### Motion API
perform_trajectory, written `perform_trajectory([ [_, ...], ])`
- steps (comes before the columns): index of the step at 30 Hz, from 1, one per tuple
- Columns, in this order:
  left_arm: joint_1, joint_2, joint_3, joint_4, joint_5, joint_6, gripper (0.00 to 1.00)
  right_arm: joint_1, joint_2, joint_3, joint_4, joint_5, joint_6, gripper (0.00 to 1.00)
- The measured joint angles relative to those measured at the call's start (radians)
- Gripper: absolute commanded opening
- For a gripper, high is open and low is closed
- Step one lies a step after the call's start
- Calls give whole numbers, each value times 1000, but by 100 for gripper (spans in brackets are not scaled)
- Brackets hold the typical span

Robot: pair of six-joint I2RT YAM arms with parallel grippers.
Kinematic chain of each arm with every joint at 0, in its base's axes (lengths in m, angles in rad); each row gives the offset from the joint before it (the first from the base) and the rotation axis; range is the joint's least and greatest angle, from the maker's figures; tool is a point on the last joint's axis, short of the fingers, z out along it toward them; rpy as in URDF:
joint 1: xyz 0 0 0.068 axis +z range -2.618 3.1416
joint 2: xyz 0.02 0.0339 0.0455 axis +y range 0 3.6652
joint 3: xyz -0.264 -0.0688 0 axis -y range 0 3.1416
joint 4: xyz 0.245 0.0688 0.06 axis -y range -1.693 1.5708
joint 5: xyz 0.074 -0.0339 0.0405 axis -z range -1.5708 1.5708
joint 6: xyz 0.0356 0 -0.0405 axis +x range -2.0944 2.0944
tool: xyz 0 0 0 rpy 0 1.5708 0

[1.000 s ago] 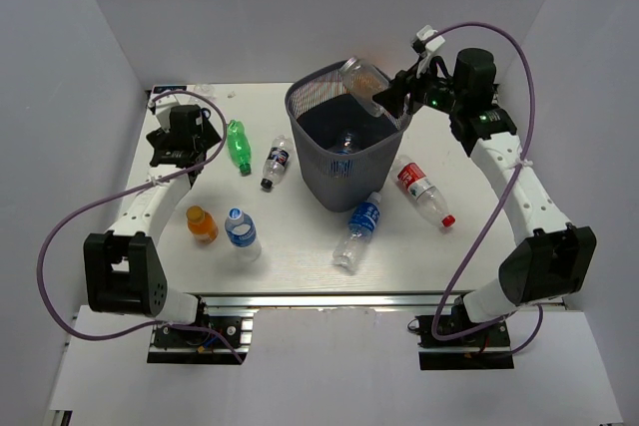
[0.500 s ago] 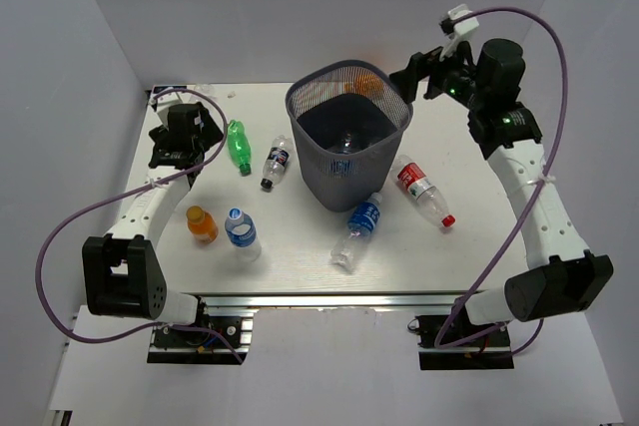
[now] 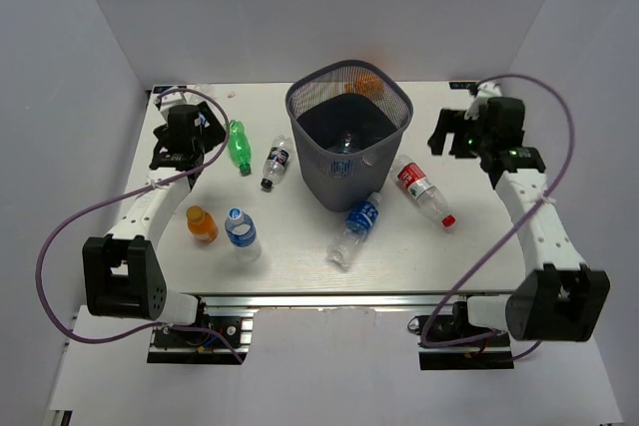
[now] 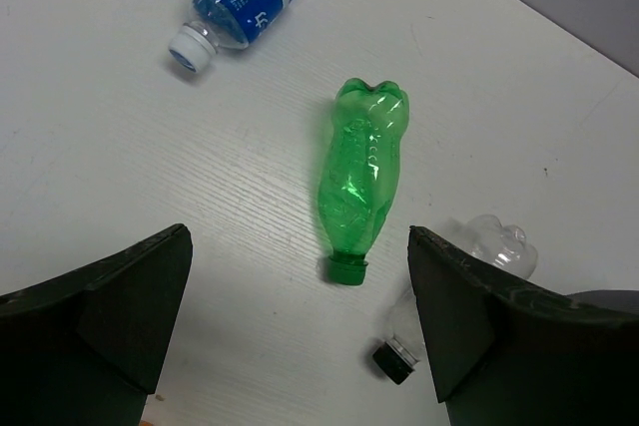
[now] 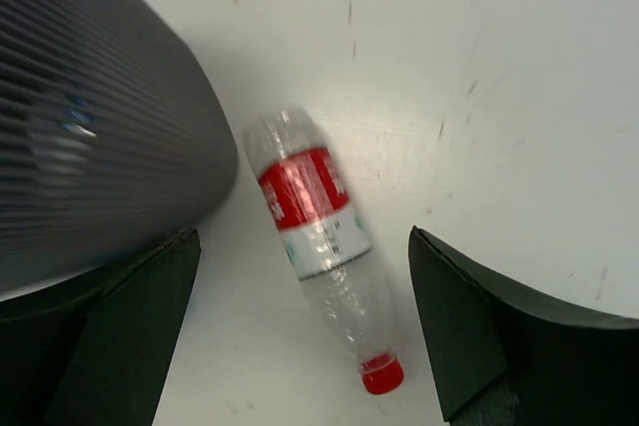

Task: Put the plastic bottles in the bin

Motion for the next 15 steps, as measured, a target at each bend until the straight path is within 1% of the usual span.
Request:
perform_trajectory([
  [4,0,-2,-16,1,1,5,98,0,113,-133,-8,-21,-82,89],
  [7,0,-2,-18,2,1,8,98,0,168,-217,24,-22,-140,89],
  [10,0,-2,-21,5,3,10,98,0,222,-245,56,-27,-186,88],
  [13,0,-1,-25,8,15,11,98,1,297,-245,99,-24,-203,82],
  [14,0,0,-25,9,16,11,98,1,326,-243,106,-23,-207,76],
  [15,0,3,-25,10,19,11,98,2,354,-240,106,-19,-211,73],
])
